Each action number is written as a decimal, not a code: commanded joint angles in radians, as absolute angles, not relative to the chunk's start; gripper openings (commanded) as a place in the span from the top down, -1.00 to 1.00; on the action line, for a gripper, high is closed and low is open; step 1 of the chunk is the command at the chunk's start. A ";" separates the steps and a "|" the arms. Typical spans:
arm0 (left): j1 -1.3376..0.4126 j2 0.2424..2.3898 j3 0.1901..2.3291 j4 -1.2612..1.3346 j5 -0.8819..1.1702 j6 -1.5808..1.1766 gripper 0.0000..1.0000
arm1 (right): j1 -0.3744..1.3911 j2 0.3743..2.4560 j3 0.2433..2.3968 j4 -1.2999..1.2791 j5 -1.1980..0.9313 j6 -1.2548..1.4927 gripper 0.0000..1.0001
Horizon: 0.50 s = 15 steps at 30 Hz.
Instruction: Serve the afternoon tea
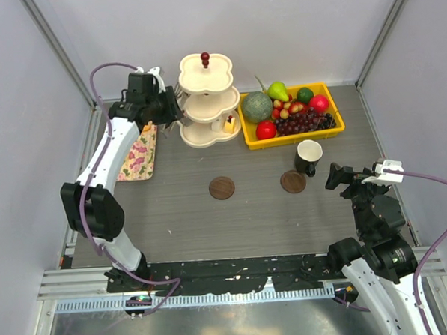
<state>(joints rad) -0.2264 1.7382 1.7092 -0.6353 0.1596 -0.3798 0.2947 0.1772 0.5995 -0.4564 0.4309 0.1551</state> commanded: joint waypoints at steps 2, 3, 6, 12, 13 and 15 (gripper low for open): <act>-0.203 1.600 1.608 -0.637 0.149 -0.353 0.11 | 0.299 0.181 0.607 -0.417 0.422 0.144 -0.94; -0.196 1.583 1.582 -0.641 0.150 -0.348 0.12 | 0.299 0.179 0.607 -0.416 0.422 0.143 -0.94; -0.172 1.523 1.522 -0.675 0.152 -0.336 0.14 | 0.299 0.178 0.607 -0.416 0.420 0.144 -0.94; -0.085 1.390 1.402 -0.751 0.114 -0.308 0.15 | 0.299 0.173 0.607 -0.416 0.417 0.143 -0.94; -0.069 1.372 1.379 -0.765 0.104 -0.301 0.15 | 0.299 0.173 0.607 -0.416 0.414 0.147 -0.94; -0.035 1.336 1.335 -0.782 0.092 -0.295 0.15 | 0.299 0.175 0.607 -0.416 0.408 0.147 -0.94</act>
<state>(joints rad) -0.0883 1.4242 1.3891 -0.7399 0.1303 -0.3302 0.2947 0.1772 0.5995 -0.4564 0.4213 0.1555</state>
